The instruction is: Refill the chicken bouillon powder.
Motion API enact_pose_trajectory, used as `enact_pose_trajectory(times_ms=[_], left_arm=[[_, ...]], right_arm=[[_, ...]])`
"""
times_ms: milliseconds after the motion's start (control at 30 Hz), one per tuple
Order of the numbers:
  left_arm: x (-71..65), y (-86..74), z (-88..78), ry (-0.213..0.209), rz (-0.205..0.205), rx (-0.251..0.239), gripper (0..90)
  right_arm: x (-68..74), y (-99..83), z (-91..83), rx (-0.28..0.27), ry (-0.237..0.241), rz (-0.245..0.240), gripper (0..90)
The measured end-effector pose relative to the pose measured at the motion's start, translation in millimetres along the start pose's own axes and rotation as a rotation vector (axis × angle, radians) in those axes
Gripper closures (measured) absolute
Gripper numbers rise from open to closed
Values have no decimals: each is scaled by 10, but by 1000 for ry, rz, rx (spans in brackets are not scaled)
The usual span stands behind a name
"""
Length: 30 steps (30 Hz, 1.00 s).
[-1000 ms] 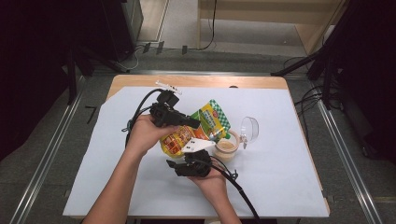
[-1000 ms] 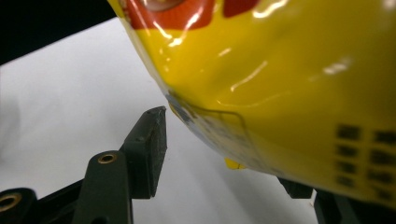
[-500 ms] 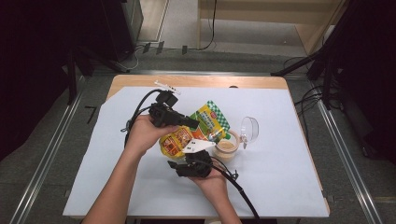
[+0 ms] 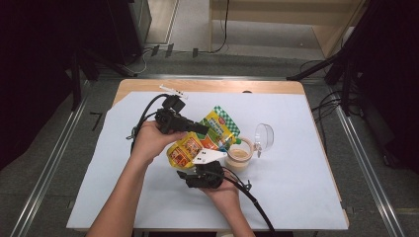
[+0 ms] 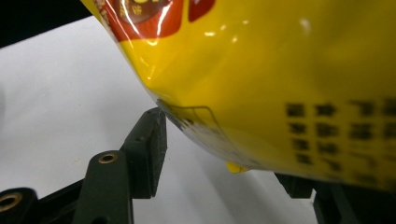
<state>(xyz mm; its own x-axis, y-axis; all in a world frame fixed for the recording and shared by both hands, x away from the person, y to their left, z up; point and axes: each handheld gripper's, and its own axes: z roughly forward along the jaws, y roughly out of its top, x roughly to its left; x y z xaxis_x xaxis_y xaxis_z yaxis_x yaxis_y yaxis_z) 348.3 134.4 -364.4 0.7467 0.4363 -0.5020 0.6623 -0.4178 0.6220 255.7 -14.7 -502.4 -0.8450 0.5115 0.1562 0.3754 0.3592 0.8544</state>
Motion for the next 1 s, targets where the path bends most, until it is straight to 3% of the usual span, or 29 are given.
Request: enact_pose_trajectory(times_ms=[433,800,1000], left_arm=[[21,-40,-115,-52,41,10,887],[77,-93,-294,-93,51,-34,888],[139,-125,-434,-93,31,-76,889]], right_arm=[[-17,-16,-64,-17,-9,2,431],[1,22,-159,-50,-13,-3,433],[4,51,-257,-74,-22,-3,429]])
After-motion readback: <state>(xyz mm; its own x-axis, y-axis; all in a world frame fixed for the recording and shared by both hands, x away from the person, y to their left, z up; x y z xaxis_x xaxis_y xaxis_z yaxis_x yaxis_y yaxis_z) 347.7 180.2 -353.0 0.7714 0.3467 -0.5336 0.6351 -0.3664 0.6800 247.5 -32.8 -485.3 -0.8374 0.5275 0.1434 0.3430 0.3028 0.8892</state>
